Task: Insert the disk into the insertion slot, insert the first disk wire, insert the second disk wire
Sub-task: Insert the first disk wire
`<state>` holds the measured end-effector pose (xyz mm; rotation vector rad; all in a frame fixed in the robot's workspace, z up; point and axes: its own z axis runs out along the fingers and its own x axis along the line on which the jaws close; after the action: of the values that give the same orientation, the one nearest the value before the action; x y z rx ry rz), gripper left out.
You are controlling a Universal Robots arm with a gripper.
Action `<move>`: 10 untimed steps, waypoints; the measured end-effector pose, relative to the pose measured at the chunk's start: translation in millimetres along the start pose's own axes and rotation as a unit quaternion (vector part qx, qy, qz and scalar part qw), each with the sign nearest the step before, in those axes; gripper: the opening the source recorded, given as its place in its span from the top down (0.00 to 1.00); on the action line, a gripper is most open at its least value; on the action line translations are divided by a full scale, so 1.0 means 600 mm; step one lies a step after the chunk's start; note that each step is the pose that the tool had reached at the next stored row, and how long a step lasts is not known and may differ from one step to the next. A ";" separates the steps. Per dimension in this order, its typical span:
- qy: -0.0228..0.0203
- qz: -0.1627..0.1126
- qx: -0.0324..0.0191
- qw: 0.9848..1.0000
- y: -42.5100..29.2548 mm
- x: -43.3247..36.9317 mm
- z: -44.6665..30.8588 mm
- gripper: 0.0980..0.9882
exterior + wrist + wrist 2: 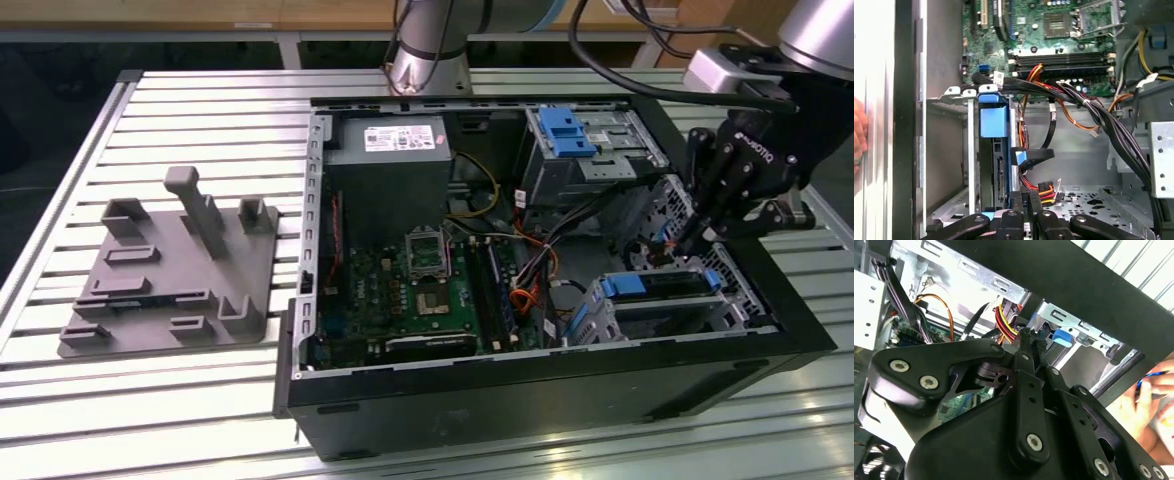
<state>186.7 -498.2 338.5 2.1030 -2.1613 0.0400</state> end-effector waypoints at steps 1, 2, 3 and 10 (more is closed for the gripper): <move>0.000 -0.008 0.001 1.000 0.000 0.000 0.000 0.92; 0.001 -0.013 0.001 1.000 0.000 0.000 0.000 0.92; 0.001 -0.018 0.002 1.000 0.001 0.000 0.000 0.92; -0.002 -0.025 0.009 1.000 0.015 0.002 0.001 0.92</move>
<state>177.8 -499.2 338.5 2.1686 -2.1164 0.0494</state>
